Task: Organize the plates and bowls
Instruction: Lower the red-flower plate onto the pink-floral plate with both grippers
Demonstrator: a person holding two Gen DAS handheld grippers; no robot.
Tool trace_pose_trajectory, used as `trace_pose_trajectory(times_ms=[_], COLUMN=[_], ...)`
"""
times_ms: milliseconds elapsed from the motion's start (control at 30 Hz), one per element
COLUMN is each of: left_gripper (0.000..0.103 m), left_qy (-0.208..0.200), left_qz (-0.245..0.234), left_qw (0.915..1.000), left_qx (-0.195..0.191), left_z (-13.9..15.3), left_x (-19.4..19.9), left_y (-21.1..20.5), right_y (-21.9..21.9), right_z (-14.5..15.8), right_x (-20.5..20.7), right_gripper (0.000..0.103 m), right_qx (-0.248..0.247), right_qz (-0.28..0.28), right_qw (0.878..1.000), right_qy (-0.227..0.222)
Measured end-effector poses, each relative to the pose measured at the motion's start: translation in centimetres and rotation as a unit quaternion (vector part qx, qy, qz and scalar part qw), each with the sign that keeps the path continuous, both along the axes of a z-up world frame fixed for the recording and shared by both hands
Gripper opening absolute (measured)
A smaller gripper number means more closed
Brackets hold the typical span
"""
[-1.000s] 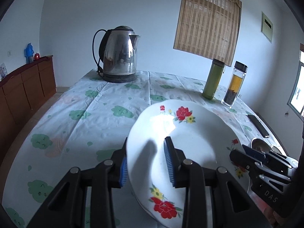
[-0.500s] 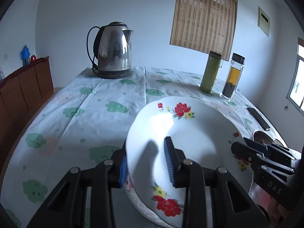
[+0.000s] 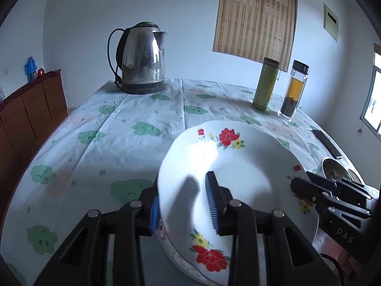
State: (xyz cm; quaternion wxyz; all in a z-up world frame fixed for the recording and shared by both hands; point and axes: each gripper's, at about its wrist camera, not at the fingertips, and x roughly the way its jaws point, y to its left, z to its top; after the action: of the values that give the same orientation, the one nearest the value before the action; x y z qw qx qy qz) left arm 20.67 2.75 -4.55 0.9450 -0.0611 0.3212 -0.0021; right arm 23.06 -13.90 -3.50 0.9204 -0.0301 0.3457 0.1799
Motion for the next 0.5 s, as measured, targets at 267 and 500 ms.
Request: trace_pose_trajectory(times_ms=[267,500], left_gripper=[0.032,0.031], left_qy=[0.014,0.025], left_qz=[-0.003,-0.004], left_qw=[0.9999,0.9996], left_qx=[0.009,0.010], left_z=[-0.9,-1.5], left_x=[0.3,0.6], left_y=[-0.3,-0.3], right_y=[0.1,0.1], right_z=[-0.3,-0.5], right_x=[0.2,0.3], right_gripper=[0.025,0.025], right_qx=[-0.004,-0.008], right_qz=[-0.003,-0.005], right_qw=[1.000,1.000], right_qy=[0.004,0.010])
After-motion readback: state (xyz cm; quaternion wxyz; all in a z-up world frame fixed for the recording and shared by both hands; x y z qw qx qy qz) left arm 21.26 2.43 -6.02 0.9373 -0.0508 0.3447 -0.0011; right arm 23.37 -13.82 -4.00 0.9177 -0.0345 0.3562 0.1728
